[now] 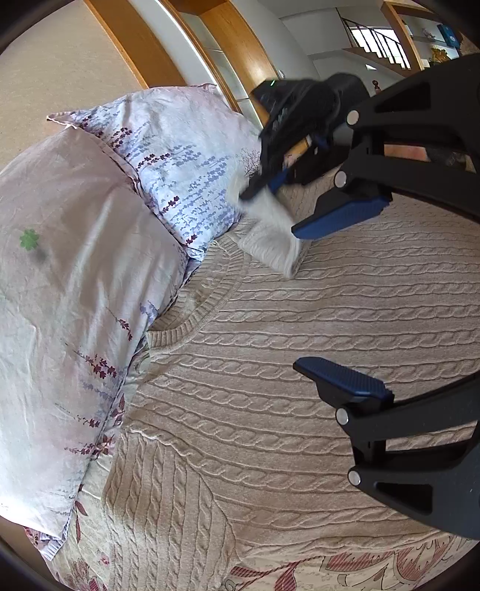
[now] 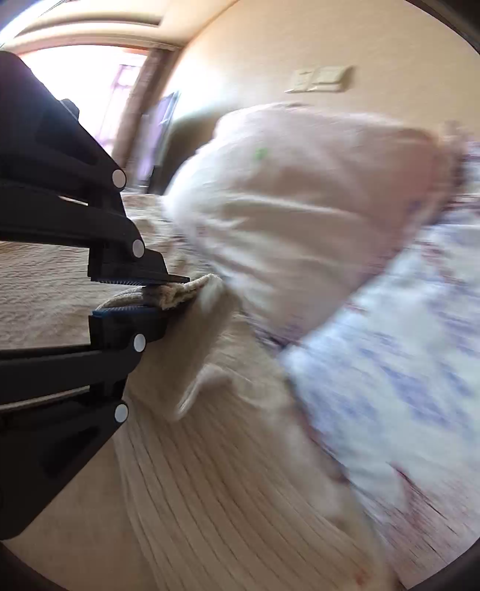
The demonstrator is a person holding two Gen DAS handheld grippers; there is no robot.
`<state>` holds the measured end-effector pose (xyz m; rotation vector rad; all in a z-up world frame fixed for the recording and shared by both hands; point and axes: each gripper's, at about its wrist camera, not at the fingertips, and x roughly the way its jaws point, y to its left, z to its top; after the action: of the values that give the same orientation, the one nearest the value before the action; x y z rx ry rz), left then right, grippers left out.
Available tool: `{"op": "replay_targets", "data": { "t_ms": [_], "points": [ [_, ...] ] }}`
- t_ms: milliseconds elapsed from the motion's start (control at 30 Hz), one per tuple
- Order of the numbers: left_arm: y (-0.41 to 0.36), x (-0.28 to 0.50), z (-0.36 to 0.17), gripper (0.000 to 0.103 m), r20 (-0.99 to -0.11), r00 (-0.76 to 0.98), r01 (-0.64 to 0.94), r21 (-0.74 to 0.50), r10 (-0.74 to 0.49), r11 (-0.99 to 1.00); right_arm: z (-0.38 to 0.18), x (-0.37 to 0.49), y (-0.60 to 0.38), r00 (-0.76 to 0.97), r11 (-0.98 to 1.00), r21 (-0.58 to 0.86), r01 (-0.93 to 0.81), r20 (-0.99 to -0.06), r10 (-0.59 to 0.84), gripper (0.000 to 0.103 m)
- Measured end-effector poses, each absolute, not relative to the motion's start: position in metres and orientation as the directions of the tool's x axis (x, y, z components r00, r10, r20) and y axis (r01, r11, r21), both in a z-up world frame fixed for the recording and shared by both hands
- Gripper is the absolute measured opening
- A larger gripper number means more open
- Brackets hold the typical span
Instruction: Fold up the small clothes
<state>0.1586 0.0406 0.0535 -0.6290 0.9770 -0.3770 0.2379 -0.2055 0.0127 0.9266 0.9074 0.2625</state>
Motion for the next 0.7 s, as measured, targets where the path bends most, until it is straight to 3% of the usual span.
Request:
{"op": "replay_targets", "data": {
  "t_ms": [67,133,233,267,400,567,700],
  "points": [
    [0.042,0.160,0.051,0.066,-0.647,0.510,0.011,-0.654,-0.567,0.756,0.001,0.255,-0.178,0.508,0.629,0.758,0.172,-0.616,0.602,0.020],
    [0.042,0.162,0.046,0.065,-0.654,0.498,-0.001,-0.657,-0.569,0.754,0.001,0.263,-0.162,0.460,0.640,0.752,0.158,-0.629,0.626,0.049],
    [0.043,0.165,0.039,0.065,-0.658,0.487,-0.016,-0.664,-0.574,0.747,0.018,0.256,-0.161,0.501,0.611,0.783,0.112,-0.576,0.646,0.072],
    [0.043,0.167,0.037,0.065,-0.658,0.483,-0.021,-0.668,-0.578,0.744,0.022,0.253,-0.164,0.522,0.597,0.795,0.106,-0.555,0.648,0.075],
    [0.040,0.180,0.031,0.065,-0.650,0.472,-0.037,-0.689,-0.596,0.723,0.031,0.224,-0.212,0.634,0.514,0.839,0.179,-0.498,0.591,0.077],
    [0.039,0.208,0.024,0.064,-0.650,0.473,-0.104,-0.711,-0.594,0.695,0.017,0.170,-0.282,0.717,0.448,0.820,0.355,-0.547,0.433,0.076],
    [0.042,0.232,0.013,0.057,-0.642,0.476,-0.209,-0.747,-0.601,0.632,-0.007,0.128,-0.330,0.742,0.315,0.802,0.508,-0.593,0.312,0.067]
  ]
}}
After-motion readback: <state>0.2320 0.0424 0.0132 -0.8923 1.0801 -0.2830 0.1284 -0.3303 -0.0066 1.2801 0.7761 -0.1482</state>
